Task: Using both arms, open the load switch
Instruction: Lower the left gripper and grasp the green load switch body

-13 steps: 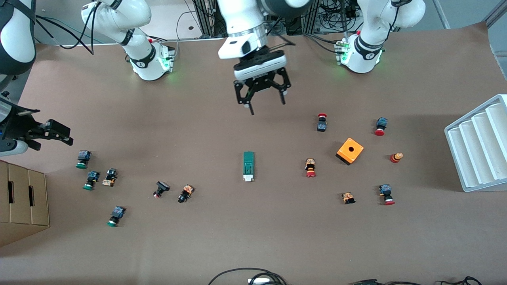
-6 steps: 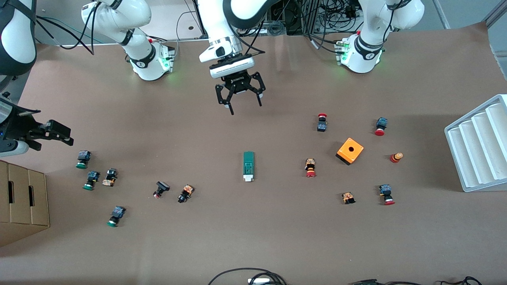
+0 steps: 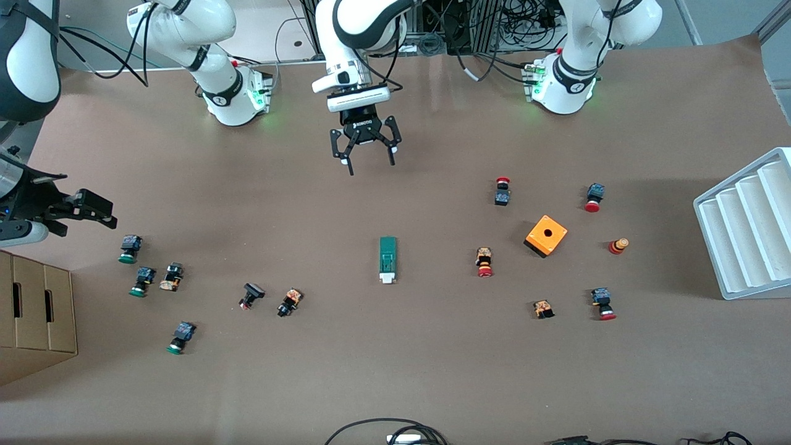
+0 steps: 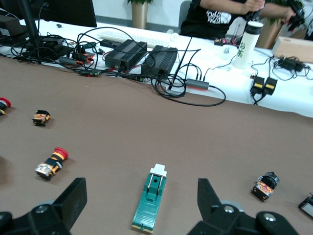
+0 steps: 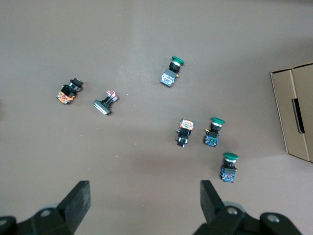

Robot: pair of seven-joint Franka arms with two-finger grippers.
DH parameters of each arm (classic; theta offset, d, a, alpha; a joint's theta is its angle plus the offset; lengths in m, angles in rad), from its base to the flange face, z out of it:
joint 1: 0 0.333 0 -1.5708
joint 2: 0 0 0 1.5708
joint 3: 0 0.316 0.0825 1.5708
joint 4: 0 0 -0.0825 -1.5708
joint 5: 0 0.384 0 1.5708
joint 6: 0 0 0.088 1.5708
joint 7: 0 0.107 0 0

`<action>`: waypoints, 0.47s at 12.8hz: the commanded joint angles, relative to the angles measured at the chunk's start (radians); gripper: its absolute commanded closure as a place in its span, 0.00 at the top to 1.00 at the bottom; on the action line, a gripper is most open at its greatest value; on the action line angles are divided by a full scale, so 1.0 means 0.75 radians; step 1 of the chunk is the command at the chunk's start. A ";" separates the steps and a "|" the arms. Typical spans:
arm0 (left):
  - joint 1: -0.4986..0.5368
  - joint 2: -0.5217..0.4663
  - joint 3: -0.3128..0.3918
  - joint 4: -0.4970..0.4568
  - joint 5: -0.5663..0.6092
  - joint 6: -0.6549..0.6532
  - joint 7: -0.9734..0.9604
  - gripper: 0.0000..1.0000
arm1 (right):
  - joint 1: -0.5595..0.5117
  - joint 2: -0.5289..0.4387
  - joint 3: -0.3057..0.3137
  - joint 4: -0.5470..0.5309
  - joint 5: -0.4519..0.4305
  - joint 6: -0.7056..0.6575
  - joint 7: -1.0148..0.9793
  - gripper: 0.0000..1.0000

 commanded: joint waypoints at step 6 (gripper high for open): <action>0.070 0.190 -0.038 -0.054 0.374 0.001 -0.220 1.00 | 0.007 -0.015 -0.001 -0.038 -0.040 0.040 0.007 1.00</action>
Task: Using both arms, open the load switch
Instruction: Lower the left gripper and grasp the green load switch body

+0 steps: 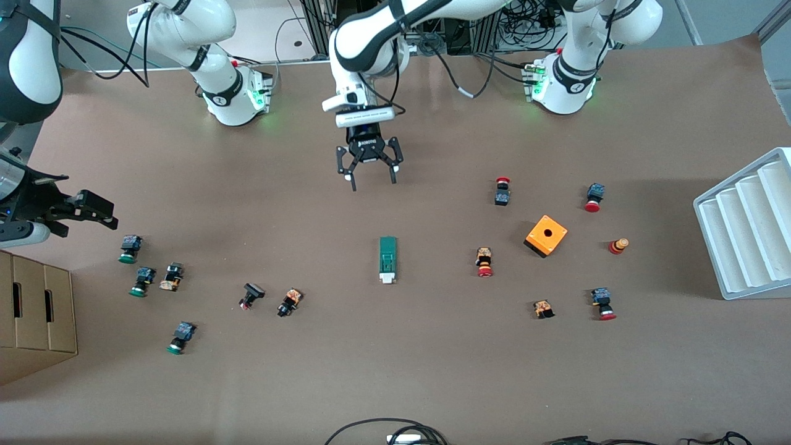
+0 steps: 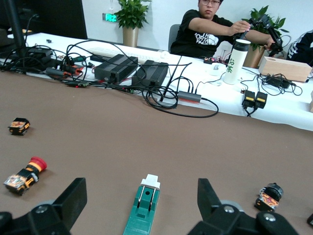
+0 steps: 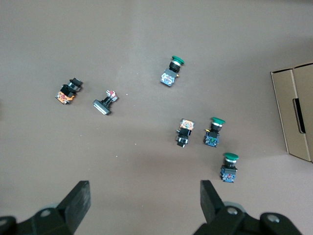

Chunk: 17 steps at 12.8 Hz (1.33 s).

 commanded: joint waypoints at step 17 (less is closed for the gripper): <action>0.147 0.538 -0.023 0.036 0.741 -0.098 -0.260 1.00 | 0.007 -0.023 -0.001 -0.054 -0.040 0.038 0.005 1.00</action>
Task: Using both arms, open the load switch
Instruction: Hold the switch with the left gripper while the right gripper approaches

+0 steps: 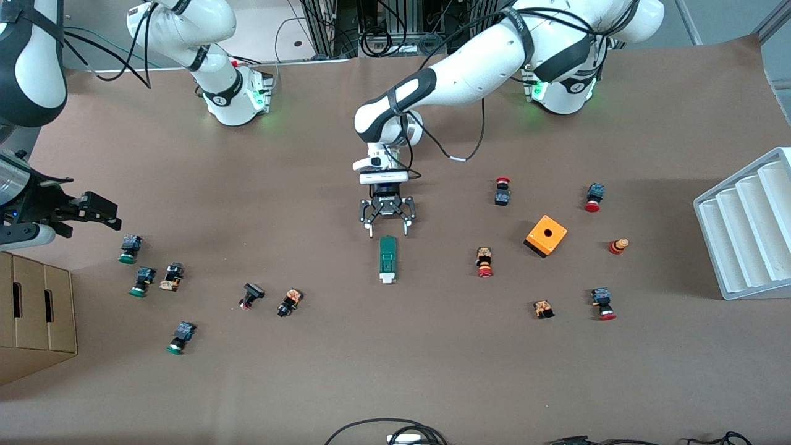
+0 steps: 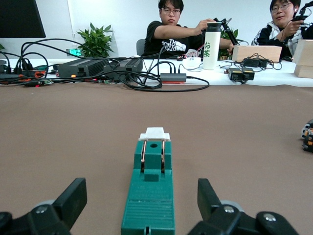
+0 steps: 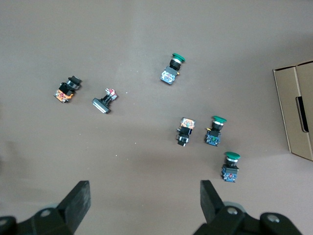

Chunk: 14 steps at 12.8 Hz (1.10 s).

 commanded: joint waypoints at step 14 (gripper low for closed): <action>0.021 0.172 -0.016 0.156 0.119 -0.045 -0.033 1.00 | 0.007 0.077 0.054 -0.011 -0.022 0.028 0.127 1.00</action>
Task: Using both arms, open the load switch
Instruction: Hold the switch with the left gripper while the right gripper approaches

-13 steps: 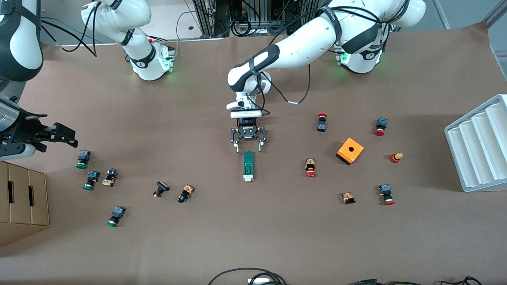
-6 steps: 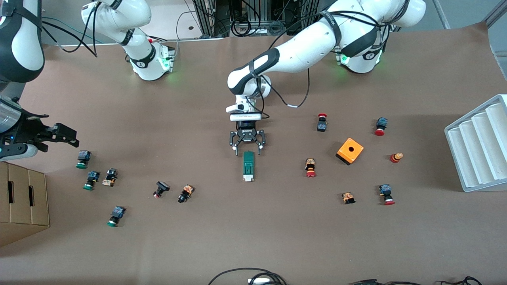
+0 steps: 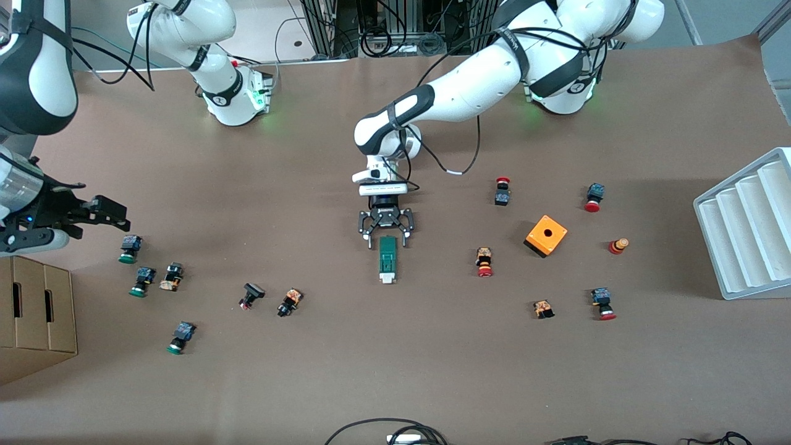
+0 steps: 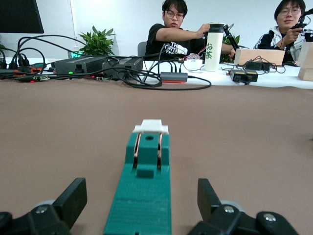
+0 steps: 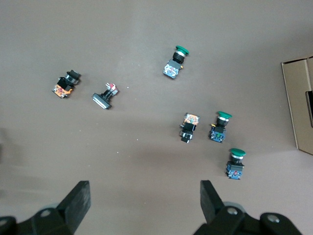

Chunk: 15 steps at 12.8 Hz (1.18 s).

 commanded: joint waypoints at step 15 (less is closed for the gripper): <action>0.022 0.086 -0.015 0.073 0.072 -0.018 -0.011 1.00 | 0.156 0.478 0.332 0.359 -0.016 -0.037 1.220 1.00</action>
